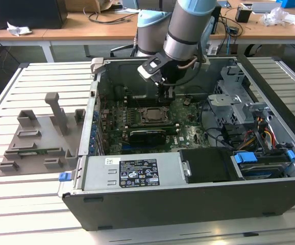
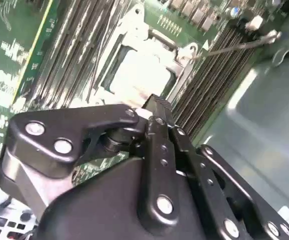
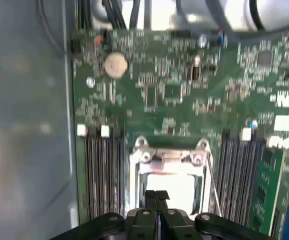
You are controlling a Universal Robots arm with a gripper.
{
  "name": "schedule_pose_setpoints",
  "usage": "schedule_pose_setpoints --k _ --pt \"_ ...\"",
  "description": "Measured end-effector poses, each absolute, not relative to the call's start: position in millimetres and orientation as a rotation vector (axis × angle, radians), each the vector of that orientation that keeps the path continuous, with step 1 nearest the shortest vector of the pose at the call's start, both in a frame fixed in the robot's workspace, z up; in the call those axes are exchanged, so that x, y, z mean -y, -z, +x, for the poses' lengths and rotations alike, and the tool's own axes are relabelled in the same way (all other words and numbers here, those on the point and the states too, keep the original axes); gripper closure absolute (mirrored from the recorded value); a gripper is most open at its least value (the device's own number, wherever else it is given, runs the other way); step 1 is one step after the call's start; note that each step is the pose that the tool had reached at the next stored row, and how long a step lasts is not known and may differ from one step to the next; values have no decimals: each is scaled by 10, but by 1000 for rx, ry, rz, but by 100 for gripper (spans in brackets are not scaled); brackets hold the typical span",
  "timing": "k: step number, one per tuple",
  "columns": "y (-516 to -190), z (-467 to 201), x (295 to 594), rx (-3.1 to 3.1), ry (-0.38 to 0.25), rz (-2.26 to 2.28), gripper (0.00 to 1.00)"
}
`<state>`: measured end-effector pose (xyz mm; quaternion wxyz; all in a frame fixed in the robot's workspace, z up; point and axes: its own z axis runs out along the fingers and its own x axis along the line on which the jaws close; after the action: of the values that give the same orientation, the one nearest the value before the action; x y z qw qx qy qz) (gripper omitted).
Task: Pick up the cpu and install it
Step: 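Close the cpu cover, then install the first cpu locking lever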
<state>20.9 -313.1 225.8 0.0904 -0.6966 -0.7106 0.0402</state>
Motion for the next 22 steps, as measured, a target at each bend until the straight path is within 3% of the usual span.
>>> schedule_pose_setpoints --k 2,6,12,16,17,20,22 --pt "-2537 250 3131 2111 -120 -2070 89" --pt "-2757 251 3131 2111 -121 -2070 89" --pt "-2817 251 3131 2112 -115 -2070 89" --pt "-2815 251 3131 2165 -19 -2115 89" --pt "-2813 251 3131 2190 29 -2135 89" --pt "-2815 250 3133 2196 28 -2132 89" --pt "-2815 250 3133 2259 -19 -2106 89"
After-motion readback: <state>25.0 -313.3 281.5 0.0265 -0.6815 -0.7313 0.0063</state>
